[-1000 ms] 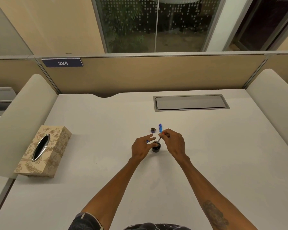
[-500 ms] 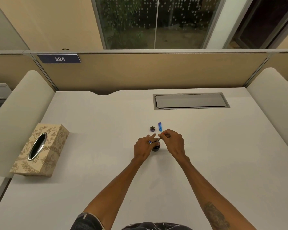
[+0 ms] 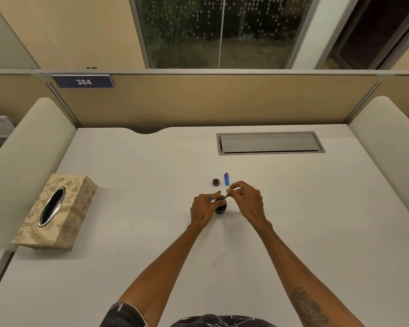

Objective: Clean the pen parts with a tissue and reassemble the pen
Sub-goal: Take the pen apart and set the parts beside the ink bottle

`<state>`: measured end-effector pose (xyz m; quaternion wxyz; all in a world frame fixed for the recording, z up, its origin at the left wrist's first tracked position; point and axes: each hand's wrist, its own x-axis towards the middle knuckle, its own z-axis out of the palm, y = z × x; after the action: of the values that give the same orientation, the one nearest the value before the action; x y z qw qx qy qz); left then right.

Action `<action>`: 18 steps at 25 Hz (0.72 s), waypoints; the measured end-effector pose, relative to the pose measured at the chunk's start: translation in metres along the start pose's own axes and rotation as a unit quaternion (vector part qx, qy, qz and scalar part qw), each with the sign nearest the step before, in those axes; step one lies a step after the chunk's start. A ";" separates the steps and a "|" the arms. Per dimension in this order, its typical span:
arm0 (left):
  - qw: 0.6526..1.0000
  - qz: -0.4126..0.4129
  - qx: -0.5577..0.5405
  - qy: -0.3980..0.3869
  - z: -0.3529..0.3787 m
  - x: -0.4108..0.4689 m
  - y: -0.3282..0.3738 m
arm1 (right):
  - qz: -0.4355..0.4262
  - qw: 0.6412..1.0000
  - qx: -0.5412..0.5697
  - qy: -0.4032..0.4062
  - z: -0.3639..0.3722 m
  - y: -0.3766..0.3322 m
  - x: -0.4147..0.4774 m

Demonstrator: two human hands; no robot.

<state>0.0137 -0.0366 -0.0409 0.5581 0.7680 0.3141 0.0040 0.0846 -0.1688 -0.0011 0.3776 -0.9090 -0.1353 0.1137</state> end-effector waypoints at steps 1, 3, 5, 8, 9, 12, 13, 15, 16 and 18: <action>1.000 -0.005 0.004 0.001 0.000 0.000 0.001 | -0.007 1.000 -0.004 -0.011 -0.003 0.000 0.002; 1.000 -0.013 0.010 0.002 -0.001 0.001 0.002 | -0.029 0.999 -0.030 -0.033 -0.010 0.001 0.007; 1.000 -0.011 0.017 0.001 -0.001 0.002 0.001 | -0.058 0.994 -0.075 -0.052 -0.015 0.003 0.012; 1.000 -0.010 0.021 0.001 -0.001 0.002 0.002 | -0.083 0.986 -0.124 -0.076 -0.019 0.003 0.017; 1.000 -0.009 0.020 0.001 0.000 0.002 0.002 | -0.086 0.984 -0.135 -0.078 -0.020 0.003 0.018; 1.000 -0.007 0.026 0.003 0.001 0.003 0.001 | -0.101 0.976 -0.177 -0.071 -0.019 0.002 0.018; 1.000 -0.007 0.028 0.005 0.001 0.003 0.001 | -0.107 0.973 -0.194 -0.061 -0.018 0.002 0.017; 1.000 -0.003 0.024 0.004 0.001 0.003 0.000 | -0.114 0.966 -0.226 -0.048 -0.014 0.000 0.015; 1.000 -0.001 0.023 0.004 0.001 0.003 0.000 | -0.113 0.964 -0.238 -0.044 -0.013 -0.002 0.015; 1.000 0.004 0.025 0.006 0.001 0.002 -0.001 | -0.103 0.959 -0.260 -0.041 -0.011 -0.005 0.014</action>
<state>0.0152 -0.0360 -0.0427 0.5371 0.7829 0.3140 0.0031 0.1007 -0.1677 0.0087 0.1316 -0.9515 -0.2685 0.0723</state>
